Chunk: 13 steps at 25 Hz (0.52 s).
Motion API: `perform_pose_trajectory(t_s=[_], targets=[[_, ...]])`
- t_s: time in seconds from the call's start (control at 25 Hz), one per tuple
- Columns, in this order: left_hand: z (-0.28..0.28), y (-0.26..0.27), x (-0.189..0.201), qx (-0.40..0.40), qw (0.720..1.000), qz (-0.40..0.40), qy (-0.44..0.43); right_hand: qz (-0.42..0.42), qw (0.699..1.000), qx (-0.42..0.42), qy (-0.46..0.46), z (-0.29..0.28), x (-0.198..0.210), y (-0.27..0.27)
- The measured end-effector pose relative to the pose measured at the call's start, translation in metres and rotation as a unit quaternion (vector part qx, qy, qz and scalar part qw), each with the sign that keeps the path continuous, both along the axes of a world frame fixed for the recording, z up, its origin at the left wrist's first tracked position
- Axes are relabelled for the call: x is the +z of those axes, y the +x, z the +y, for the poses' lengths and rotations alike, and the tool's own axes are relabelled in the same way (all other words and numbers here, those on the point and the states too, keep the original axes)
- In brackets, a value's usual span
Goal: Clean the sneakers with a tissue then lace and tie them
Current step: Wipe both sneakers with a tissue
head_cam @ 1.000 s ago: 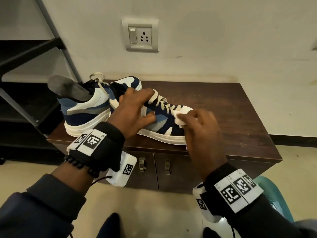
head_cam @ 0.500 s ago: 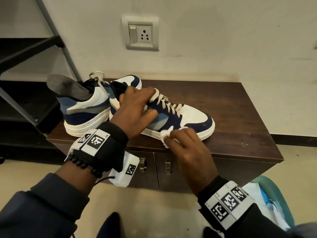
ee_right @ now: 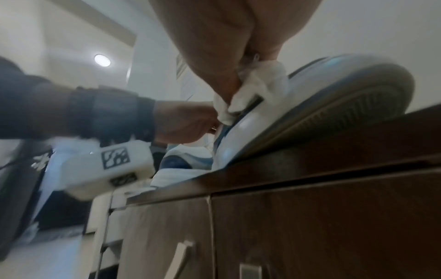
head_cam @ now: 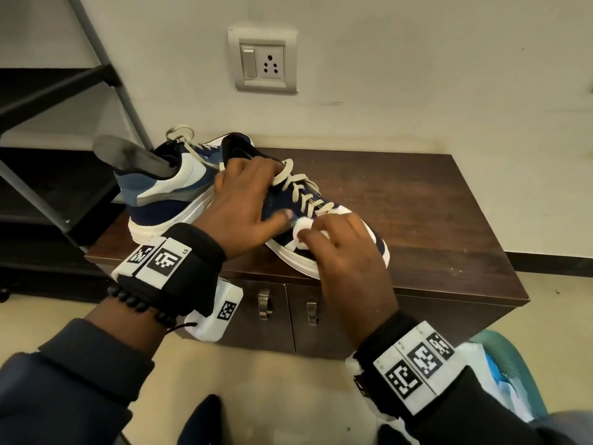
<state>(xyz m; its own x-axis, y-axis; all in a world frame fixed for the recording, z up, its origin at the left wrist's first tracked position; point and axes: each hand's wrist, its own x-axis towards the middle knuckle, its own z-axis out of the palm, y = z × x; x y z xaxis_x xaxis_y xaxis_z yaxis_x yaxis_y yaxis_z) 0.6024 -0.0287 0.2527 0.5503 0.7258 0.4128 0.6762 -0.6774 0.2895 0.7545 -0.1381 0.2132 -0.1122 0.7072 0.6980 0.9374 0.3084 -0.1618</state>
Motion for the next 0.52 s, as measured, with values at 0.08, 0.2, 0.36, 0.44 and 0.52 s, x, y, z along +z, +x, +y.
perform_pose_trajectory(t_s=[0.08, 0.2, 0.36, 0.44, 0.52], targets=[[-0.002, 0.003, -0.006, 0.003, 0.999, 0.031, 0.019, -0.072, 0.997, 0.020, 0.001, -0.010, -0.007, -0.006], [0.001, 0.005, -0.007, 0.016, 1.000, 0.025, 0.012, -0.144, 0.987, 0.047, -0.057, -0.025, -0.030, -0.012], [0.004, 0.005, -0.008, 0.015, 1.000, -0.003, -0.001, -0.057, 0.994, 0.073, -0.054, -0.029, -0.025, -0.007], [0.004, 0.005, -0.009, 0.020, 1.000, -0.012, -0.005, 0.025, 0.999, 0.040, 0.003, -0.021, -0.006, 0.001], [0.005, 0.006, -0.010, 0.020, 1.000, -0.015, -0.004, -0.001, 1.000, 0.007, 0.003, -0.016, 0.001, 0.004]])
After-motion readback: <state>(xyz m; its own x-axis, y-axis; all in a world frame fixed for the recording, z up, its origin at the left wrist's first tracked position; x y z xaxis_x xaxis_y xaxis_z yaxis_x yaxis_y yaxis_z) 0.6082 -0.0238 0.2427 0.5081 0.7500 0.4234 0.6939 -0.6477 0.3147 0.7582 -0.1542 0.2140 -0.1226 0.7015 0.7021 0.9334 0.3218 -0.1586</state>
